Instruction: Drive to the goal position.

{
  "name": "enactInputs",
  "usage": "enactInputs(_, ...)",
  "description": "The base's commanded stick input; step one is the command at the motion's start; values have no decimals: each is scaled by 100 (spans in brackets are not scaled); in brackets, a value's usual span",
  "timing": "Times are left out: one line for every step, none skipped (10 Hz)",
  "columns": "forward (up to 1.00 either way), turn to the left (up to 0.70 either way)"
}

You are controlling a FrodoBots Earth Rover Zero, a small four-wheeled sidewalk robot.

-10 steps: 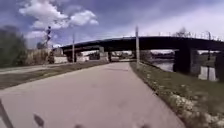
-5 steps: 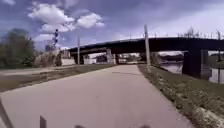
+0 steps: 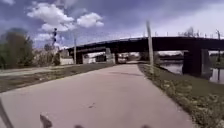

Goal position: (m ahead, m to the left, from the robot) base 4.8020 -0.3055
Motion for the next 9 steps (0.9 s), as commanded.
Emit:
enactInputs(100,0)
enactInputs(100,0)
enactInputs(100,0)
enactInputs(100,0)
enactInputs(100,0)
enactInputs(100,0)
enactInputs(100,0)
enactInputs(100,0)
enactInputs(100,0)
